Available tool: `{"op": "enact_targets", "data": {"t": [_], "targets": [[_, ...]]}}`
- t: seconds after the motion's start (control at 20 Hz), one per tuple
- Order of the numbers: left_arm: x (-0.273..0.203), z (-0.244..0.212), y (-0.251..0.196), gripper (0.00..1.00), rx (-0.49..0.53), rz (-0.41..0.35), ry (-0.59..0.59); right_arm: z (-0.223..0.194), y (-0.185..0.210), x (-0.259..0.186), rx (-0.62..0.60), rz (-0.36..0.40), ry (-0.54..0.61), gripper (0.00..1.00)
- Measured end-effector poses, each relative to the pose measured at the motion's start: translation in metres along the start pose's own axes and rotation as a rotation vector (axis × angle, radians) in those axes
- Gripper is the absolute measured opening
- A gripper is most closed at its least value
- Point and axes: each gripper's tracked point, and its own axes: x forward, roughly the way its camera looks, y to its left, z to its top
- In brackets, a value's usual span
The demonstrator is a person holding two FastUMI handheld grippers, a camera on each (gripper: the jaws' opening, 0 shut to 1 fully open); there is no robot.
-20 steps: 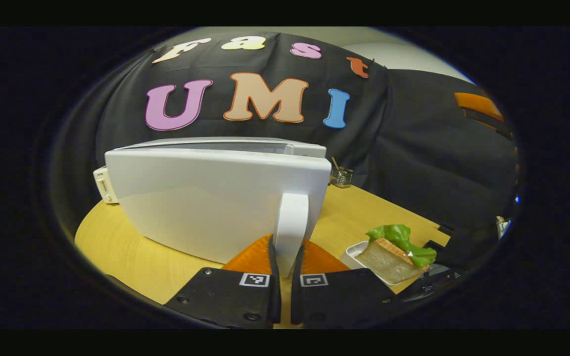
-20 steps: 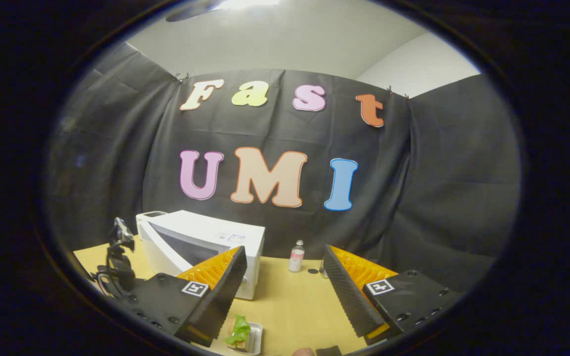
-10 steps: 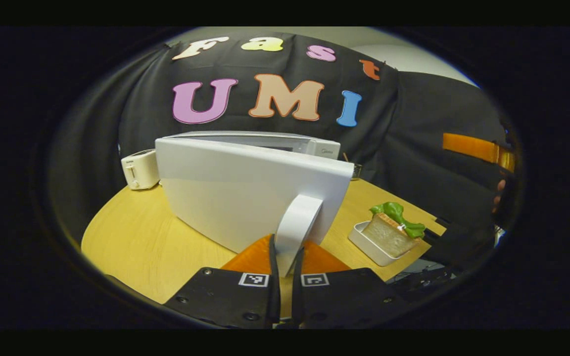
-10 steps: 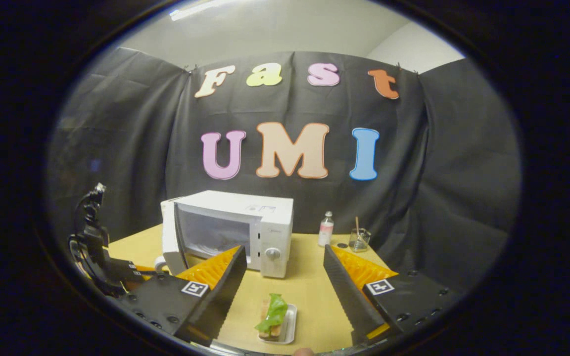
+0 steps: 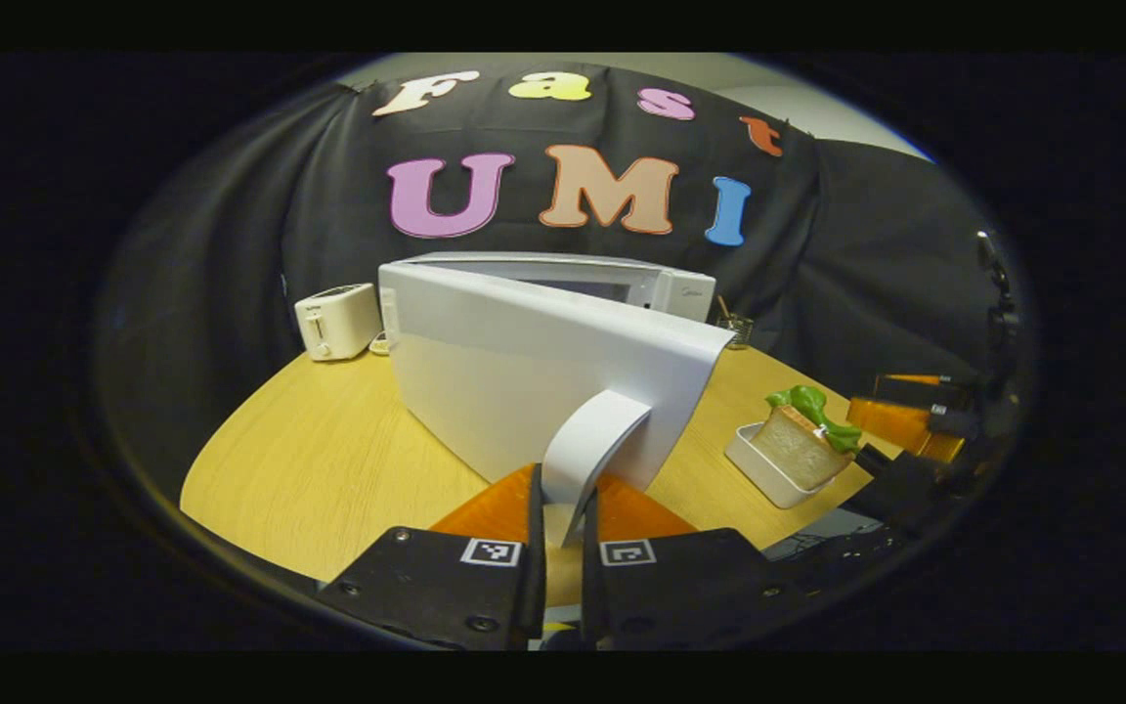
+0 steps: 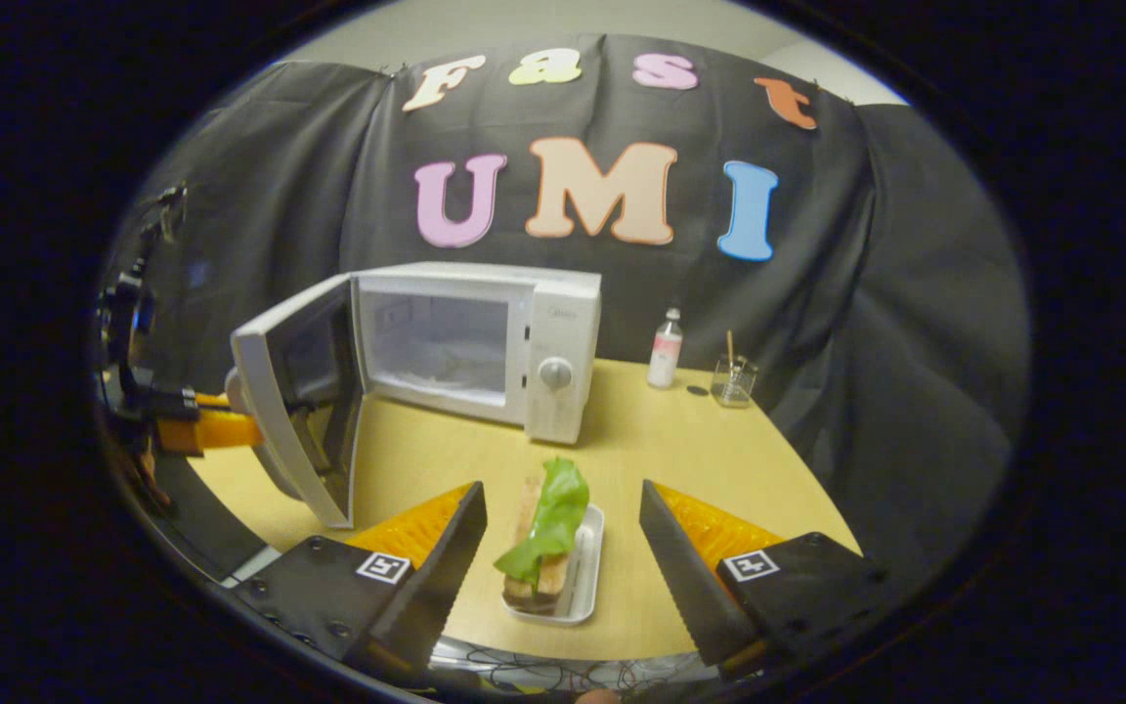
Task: Open the microwave oven with the left hand, put the food in, and close the microwave oven.
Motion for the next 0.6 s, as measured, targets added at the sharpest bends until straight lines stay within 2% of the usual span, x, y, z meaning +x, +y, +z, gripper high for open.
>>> {"op": "enact_targets", "data": {"t": [0.1,0.15,0.2,0.25,0.35,0.4,0.45,0.5,0.55,0.6], "targets": [[-0.003,-0.001,0.000,0.18,0.007,0.006,0.011,-0.020,0.001,0.005,-0.005,0.001,0.042,0.96],[-0.002,-0.002,0.003,0.13,0.009,0.011,0.015,-0.028,0.001,0.008,-0.002,0.002,0.059,0.96],[-0.004,-0.002,0.005,0.13,0.003,0.017,0.017,-0.034,0.002,0.010,0.005,0.004,0.074,0.99],[-0.006,-0.002,0.007,0.14,-0.004,0.022,0.015,-0.040,0.002,0.013,0.012,0.003,0.089,0.96],[-0.007,-0.004,0.010,0.19,-0.015,0.033,0.015,-0.050,0.001,0.017,0.025,0.002,0.110,1.00],[-0.007,-0.005,0.013,0.18,-0.030,0.042,0.019,-0.052,0.000,0.018,0.032,0.001,0.119,0.97],[-0.008,-0.010,0.019,0.23,-0.052,0.053,0.035,-0.056,0.001,0.018,0.038,0.003,0.130,0.99],[-0.008,-0.018,0.028,0.27,-0.082,0.085,0.069,-0.060,0.001,0.022,0.042,0.006,0.142,0.96],[-0.010,-0.020,0.035,0.49,-0.116,0.102,0.072,-0.061,0.003,0.022,0.046,0.014,0.147,0.91],[-0.013,-0.017,0.037,0.58,-0.150,0.109,0.056,-0.063,0.006,0.026,0.044,0.024,0.154,0.91]]}}
